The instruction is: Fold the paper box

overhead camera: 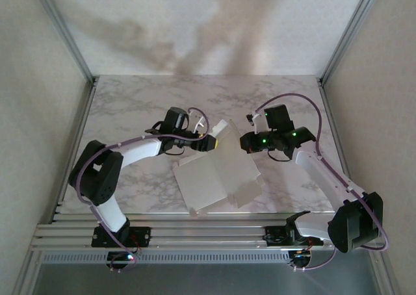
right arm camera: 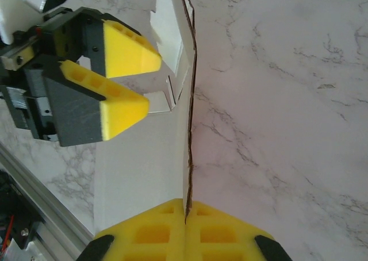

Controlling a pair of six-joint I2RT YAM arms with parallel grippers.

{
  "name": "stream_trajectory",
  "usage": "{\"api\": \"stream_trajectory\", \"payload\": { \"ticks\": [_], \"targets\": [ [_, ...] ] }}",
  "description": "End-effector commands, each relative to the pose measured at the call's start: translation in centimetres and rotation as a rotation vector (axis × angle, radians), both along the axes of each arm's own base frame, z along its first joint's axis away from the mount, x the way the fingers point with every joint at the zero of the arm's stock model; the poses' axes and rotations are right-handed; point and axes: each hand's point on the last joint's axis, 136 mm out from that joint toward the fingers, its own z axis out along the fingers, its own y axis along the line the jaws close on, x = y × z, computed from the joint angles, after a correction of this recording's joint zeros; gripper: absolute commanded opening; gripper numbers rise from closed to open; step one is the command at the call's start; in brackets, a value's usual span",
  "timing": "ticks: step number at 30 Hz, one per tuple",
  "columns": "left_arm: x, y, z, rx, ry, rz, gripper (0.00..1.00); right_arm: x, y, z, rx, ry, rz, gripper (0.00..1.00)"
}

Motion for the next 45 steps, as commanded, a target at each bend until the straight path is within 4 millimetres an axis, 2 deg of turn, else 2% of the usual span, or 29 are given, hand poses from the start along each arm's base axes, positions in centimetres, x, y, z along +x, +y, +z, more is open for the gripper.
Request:
{"api": "stream_trajectory", "payload": {
  "ticks": [1, 6, 18, 31, 36, 45],
  "targets": [
    [0.3, -0.9, -0.3, -0.001, -0.016, -0.032, 0.78, -0.4, 0.0, 0.4, 0.005, -0.012, 0.003, 0.00],
    [0.6, -0.8, -1.6, 0.040, -0.022, -0.027, 0.79, -0.4, 0.0, 0.4, 0.007, -0.015, 0.007, 0.00],
    [0.9, -0.9, -2.7, 0.072, -0.040, -0.046, 0.83, -0.7, -0.1, 0.0, -0.003, -0.008, 0.011, 0.00],
    [-1.3, -0.5, -2.0, 0.088, -0.008, -0.057, 0.58, -0.3, -0.8, -0.6, -0.040, -0.016, -0.021, 0.00],
    [-2.1, -0.4, -2.2, 0.096, 0.015, -0.057, 0.54, -0.1, -0.9, -0.6, -0.049, -0.022, -0.029, 0.00],
    [-3.3, -0.8, -2.0, 0.073, 0.053, -0.043, 0.52, 0.0, -1.0, -0.6, -0.050, -0.025, -0.041, 0.00]
  ]
}}
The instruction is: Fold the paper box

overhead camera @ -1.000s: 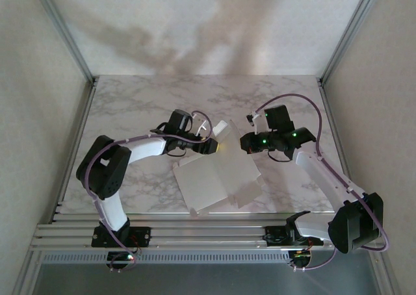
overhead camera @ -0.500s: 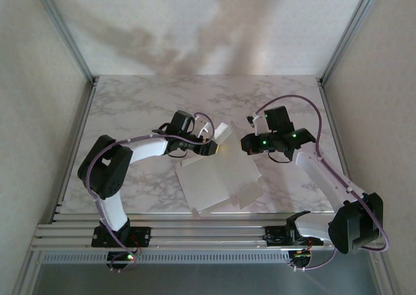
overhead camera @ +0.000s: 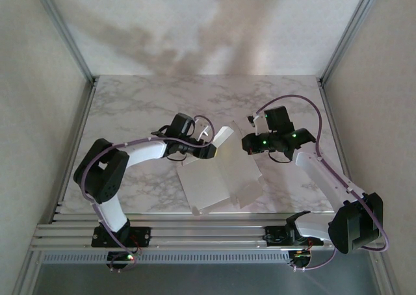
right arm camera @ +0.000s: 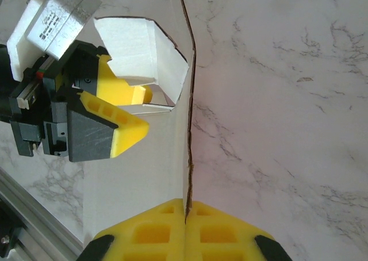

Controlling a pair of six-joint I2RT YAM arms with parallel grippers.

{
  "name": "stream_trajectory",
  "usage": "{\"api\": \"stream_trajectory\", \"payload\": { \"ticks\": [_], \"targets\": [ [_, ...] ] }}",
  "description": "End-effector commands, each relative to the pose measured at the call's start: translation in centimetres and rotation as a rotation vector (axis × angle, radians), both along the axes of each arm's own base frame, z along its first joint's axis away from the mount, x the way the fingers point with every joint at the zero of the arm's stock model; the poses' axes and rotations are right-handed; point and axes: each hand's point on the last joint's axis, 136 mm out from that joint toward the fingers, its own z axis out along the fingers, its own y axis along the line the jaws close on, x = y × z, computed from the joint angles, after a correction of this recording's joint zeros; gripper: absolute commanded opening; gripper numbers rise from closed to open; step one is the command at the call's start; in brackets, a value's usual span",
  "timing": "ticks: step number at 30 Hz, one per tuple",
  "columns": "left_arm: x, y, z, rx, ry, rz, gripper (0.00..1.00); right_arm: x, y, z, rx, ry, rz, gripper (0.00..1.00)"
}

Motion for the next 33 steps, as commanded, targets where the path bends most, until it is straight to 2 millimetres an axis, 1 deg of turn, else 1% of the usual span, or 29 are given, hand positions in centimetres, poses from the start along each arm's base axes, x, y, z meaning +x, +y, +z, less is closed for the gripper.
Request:
{"api": "stream_trajectory", "payload": {
  "ticks": [1, 7, 13, 23, 33],
  "targets": [
    [-1.1, -0.4, 1.2, -0.036, 0.016, 0.010, 0.51, -0.2, -0.2, 0.3, -0.006, -0.020, -0.007, 0.00],
    [-1.8, -1.4, 1.2, -0.060, 0.038, 0.010, 0.49, -0.1, -0.1, 0.5, 0.001, -0.025, -0.007, 0.00],
    [-2.1, -2.2, 0.1, -0.054, 0.062, 0.014, 0.48, -0.3, -0.1, 0.7, 0.005, -0.028, -0.005, 0.00],
    [-1.2, -4.1, -1.1, -0.074, 0.081, 0.035, 0.48, -0.5, 0.2, 0.2, 0.020, -0.012, 0.008, 0.00],
    [-0.7, -6.5, -0.5, -0.153, 0.084, 0.032, 0.49, -0.9, 0.2, -1.2, 0.007, 0.024, 0.015, 0.00]
  ]
}}
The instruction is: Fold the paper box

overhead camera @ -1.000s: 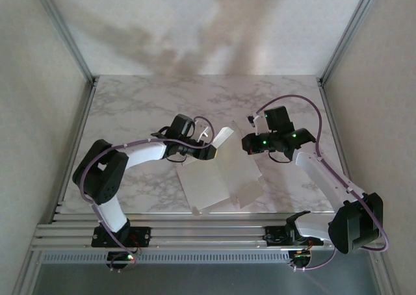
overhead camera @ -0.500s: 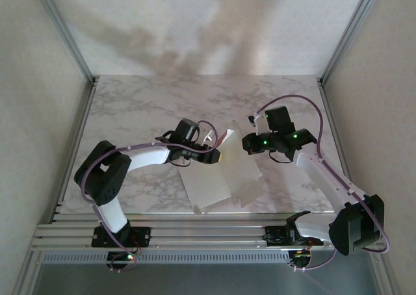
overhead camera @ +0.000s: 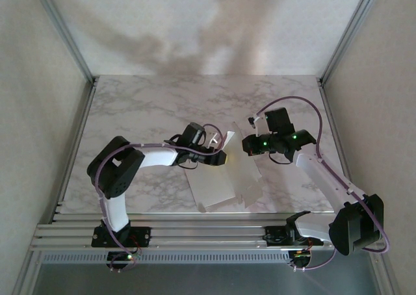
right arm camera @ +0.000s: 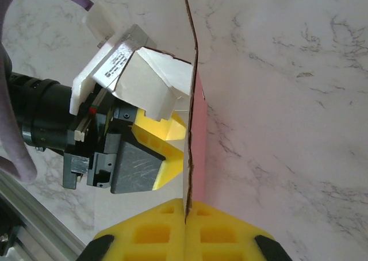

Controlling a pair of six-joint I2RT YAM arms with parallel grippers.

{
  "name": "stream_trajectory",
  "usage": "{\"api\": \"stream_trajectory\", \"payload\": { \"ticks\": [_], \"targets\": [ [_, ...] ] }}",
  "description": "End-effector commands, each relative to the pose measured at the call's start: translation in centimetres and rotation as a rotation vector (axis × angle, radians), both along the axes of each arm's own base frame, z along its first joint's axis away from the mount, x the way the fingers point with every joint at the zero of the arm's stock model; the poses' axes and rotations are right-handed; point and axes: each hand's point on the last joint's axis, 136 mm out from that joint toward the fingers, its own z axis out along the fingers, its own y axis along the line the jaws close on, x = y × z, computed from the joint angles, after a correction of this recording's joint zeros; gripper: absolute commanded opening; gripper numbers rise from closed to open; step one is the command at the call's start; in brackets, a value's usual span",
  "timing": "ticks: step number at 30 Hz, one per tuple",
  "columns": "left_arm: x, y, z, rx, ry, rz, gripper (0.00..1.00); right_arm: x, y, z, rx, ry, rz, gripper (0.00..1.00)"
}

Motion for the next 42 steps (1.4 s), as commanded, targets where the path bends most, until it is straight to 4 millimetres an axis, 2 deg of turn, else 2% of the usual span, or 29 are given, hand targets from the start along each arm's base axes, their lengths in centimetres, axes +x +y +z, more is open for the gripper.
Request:
{"api": "stream_trajectory", "payload": {
  "ticks": [1, 9, 16, 22, 26, 36, 42],
  "targets": [
    [1.2, -2.2, 2.1, -0.075, -0.047, -0.008, 0.48, -0.5, 0.3, -0.9, 0.005, 0.026, 0.014, 0.00],
    [1.8, -2.6, 0.8, -0.045, -0.039, 0.000, 0.48, -0.9, 0.3, -1.2, -0.003, 0.031, 0.018, 0.00],
    [2.1, -2.6, 0.5, -0.031, -0.049, 0.023, 0.48, -0.8, 0.4, -1.1, -0.001, 0.029, 0.019, 0.00],
    [1.9, -2.0, 2.9, -0.069, -0.106, 0.032, 0.48, -0.6, -0.2, -1.1, -0.046, 0.018, 0.006, 0.00],
    [2.0, -1.0, 4.6, -0.071, -0.153, 0.039, 0.48, -0.5, -0.4, -1.2, -0.081, 0.009, 0.004, 0.00],
    [2.9, 2.8, 4.9, 0.001, -0.181, 0.094, 0.50, -0.2, -0.8, -1.4, -0.180, -0.002, 0.013, 0.00],
    [2.7, 4.2, 6.8, 0.000, -0.223, 0.105, 0.56, -0.1, -0.3, -1.5, -0.218, -0.003, 0.043, 0.00]
  ]
}}
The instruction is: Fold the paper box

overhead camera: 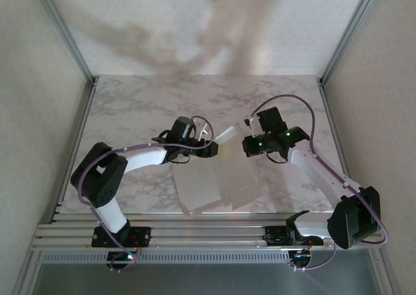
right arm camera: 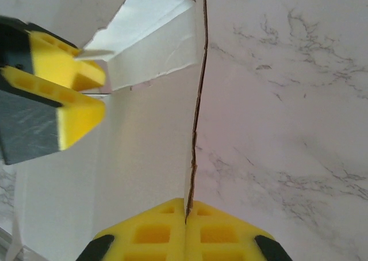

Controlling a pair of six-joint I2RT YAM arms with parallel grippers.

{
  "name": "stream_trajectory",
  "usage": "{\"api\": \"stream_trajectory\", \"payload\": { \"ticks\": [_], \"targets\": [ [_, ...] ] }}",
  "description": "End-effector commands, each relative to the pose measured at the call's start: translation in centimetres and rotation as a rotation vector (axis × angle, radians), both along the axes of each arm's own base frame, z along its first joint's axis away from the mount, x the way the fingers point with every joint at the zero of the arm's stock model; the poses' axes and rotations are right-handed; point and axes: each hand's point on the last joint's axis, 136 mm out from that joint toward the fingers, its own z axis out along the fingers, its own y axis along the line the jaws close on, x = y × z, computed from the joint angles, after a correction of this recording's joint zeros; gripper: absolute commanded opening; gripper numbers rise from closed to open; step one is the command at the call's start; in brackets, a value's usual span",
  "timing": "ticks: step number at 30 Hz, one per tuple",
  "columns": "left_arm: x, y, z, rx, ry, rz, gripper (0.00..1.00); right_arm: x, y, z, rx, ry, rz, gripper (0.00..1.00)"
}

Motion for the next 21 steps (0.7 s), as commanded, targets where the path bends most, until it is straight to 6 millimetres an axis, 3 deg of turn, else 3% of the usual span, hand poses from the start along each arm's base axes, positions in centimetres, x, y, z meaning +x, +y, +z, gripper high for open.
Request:
{"api": "stream_trajectory", "payload": {
  "ticks": [1, 7, 13, 16, 21],
  "targets": [
    [0.1, 0.4, 3.1, -0.011, -0.108, -0.025, 0.58, -0.7, 0.6, 0.1, -0.036, 0.017, 0.060, 0.00],
    [1.0, 2.6, 4.3, 0.094, -0.180, -0.023, 0.65, -0.5, 1.3, 0.2, -0.071, 0.013, 0.100, 0.00],
    [1.8, 4.9, 3.9, 0.126, -0.143, 0.011, 0.73, 0.0, 1.5, 0.5, -0.075, -0.006, 0.099, 0.00],
    [1.6, 5.1, 3.6, 0.107, -0.132, 0.016, 0.81, 0.1, 1.9, 1.0, -0.053, -0.018, 0.105, 0.00],
    [1.4, 4.1, 5.1, 0.055, -0.217, -0.056, 0.89, -0.4, 3.0, 1.3, -0.012, 0.005, 0.155, 0.00]
  ]
}}
